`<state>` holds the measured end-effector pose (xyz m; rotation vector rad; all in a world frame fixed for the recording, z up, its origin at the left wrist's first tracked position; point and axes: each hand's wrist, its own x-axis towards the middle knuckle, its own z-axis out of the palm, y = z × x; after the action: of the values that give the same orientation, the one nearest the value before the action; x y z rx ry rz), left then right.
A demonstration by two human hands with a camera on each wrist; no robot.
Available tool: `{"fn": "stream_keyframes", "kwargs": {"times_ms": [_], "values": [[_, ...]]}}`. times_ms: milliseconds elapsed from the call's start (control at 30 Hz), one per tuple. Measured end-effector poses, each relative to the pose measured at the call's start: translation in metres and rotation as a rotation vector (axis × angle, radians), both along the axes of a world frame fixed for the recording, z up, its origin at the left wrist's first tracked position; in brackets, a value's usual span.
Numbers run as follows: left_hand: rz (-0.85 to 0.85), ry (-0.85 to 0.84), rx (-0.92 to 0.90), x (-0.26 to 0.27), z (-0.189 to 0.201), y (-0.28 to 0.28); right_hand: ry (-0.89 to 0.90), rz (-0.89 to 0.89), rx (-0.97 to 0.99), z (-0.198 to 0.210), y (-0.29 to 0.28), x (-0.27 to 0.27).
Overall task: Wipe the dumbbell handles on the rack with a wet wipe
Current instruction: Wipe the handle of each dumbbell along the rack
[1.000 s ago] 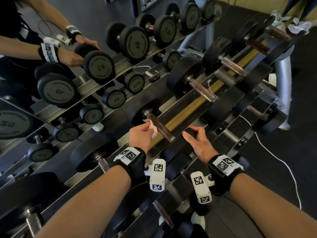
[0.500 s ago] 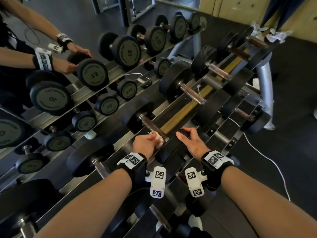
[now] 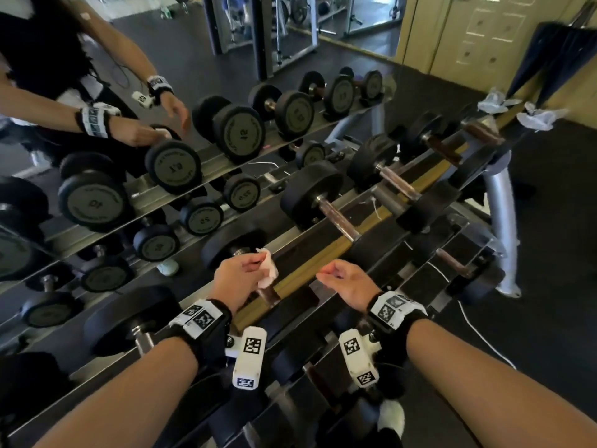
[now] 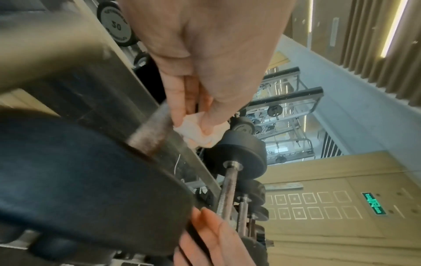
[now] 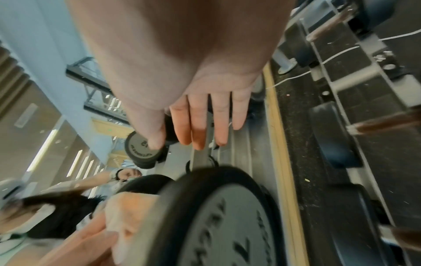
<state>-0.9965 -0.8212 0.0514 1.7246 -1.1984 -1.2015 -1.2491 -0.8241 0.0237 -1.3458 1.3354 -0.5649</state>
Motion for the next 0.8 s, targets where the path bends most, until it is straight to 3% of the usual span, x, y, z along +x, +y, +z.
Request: {"fn": "stream_keyframes", "kwargs": {"times_ms": [167, 300, 567, 800], "values": [[0.067, 0.021, -0.038, -0.054, 0.015, -0.034, -0.171, 0.106, -0.085, 0.051, -0.055, -0.041], [0.137, 0.022, -0.051, -0.091, 0.015, -0.056, -0.180, 0.102, -0.187, 0.070, -0.088, -0.077], [0.249, -0.036, -0.015, -0.139, -0.004, -0.080, -0.041, 0.078, -0.344, 0.048, -0.115, -0.128], [0.177, -0.140, 0.000, -0.164, -0.009, -0.102, -0.014, 0.019, -0.181, 0.020, -0.114, -0.149]]}}
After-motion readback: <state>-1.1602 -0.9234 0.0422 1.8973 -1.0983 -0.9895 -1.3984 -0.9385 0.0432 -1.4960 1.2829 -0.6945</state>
